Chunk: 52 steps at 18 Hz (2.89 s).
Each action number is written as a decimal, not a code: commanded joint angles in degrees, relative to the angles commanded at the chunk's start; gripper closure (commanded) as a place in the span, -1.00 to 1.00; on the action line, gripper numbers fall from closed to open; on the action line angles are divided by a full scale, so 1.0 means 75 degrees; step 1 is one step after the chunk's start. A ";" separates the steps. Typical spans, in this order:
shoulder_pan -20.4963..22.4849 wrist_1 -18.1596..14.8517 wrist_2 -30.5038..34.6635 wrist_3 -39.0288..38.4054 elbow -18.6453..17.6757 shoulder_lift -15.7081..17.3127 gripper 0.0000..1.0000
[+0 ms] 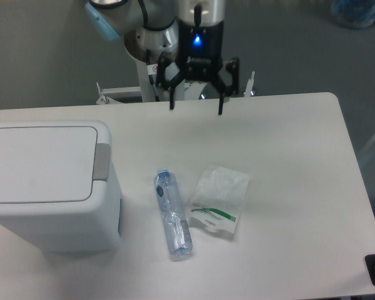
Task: Open the trash can
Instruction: 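Move the open gripper down toward the white trash can lid edge, then lower the gripper fingers onto the lid's raised edge and hook it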
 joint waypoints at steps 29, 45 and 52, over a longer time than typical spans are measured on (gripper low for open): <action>-0.0974 0.0178 -0.0141 -0.1282 0.0213 -0.0740 -1.00; -0.0986 0.0201 -0.0129 -0.1246 0.0037 -0.0705 -1.00; -0.0986 0.0201 -0.0129 -0.1246 0.0025 -0.0705 -1.00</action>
